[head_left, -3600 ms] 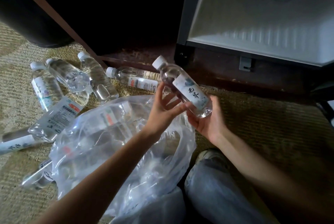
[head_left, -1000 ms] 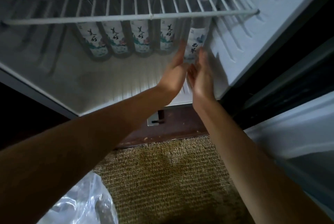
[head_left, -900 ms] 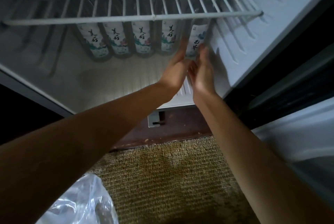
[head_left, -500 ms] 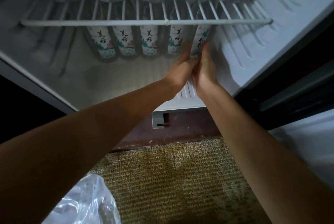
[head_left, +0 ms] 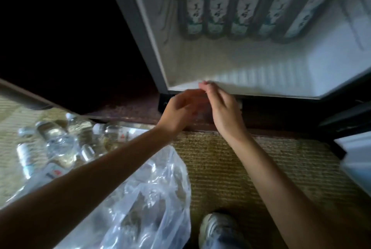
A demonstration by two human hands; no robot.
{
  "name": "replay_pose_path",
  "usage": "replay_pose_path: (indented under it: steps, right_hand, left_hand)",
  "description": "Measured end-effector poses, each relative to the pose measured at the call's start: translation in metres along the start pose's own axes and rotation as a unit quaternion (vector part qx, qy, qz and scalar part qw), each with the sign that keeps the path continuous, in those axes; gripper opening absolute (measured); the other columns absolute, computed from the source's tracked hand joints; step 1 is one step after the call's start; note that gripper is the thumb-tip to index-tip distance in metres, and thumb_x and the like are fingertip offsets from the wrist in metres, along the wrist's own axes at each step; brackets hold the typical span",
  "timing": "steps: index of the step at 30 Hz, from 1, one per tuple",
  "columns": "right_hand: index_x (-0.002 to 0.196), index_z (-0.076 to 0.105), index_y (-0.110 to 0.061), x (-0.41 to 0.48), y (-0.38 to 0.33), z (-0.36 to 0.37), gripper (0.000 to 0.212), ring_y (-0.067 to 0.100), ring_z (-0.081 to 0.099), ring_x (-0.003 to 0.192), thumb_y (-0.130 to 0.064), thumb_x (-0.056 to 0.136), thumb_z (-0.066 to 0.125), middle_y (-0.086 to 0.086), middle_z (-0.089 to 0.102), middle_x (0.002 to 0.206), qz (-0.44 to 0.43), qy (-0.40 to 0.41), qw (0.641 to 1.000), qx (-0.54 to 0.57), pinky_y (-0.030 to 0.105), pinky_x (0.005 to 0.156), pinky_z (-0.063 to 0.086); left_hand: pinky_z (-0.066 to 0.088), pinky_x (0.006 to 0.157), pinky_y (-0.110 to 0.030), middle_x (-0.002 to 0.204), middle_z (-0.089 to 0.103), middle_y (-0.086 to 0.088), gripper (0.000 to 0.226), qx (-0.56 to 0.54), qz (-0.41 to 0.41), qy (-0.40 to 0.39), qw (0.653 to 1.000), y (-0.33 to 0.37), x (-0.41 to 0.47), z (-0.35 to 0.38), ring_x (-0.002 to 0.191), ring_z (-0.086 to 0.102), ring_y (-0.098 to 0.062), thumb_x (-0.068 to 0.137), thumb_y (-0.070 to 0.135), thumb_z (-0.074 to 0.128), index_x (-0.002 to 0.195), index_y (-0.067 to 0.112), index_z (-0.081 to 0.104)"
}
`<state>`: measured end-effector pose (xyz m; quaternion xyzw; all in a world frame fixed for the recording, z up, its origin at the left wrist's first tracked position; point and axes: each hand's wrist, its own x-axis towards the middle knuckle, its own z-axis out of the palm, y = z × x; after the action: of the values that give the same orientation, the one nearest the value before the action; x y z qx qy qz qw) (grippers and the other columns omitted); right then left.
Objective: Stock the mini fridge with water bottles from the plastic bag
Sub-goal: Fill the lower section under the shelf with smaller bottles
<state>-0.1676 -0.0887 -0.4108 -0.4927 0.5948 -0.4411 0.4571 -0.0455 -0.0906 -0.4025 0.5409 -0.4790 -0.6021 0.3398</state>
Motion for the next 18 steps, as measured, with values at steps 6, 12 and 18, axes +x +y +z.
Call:
replay_pose_path:
  steps: [6, 12, 18]
  right_hand:
    - [0.107, 0.070, -0.019, -0.061, 0.009, 0.056, 0.022, 0.001, 0.064, 0.097, -0.024, 0.096, 0.051, -0.010, 0.070, 0.103, -0.015, -0.140, 0.990, -0.027, 0.023, 0.088, 0.051]
    - [0.079, 0.066, -0.022, -0.111, 0.021, 0.088, 0.005, 0.002, 0.059, 0.079, -0.023, 0.084, 0.067, -0.013, 0.058, 0.084, -0.078, -0.298, 0.938, -0.160, 0.022, 0.074, 0.050]
    - [0.093, 0.070, -0.017, -0.132, 0.018, 0.111, 0.016, 0.016, 0.052, 0.096, -0.013, 0.088, 0.055, -0.002, 0.063, 0.092, -0.256, -0.488, 0.680, -0.484, 0.026, 0.083, 0.033]
  left_hand:
    - [0.050, 0.074, -0.014, 0.090, 0.070, -0.004, 0.039, 0.095, 0.003, 0.004, 0.996, -0.046, -0.072, -0.064, 0.082, 0.068, -0.006, 0.087, -0.019, 0.041, 0.101, 0.011, 0.062]
    - [0.043, 0.083, -0.018, 0.107, 0.067, 0.000, 0.028, 0.405, 0.069, -0.022, 0.911, -0.106, -0.140, -0.108, 0.098, 0.058, -0.010, 0.088, 0.013, 0.046, 0.109, 0.013, 0.065]
    - [0.030, 0.105, -0.019, 0.133, 0.053, 0.003, 0.040, 0.472, 0.032, -0.042, 0.880, -0.136, -0.196, -0.140, 0.125, 0.047, -0.013, 0.098, 0.033, 0.035, 0.134, 0.022, 0.048]
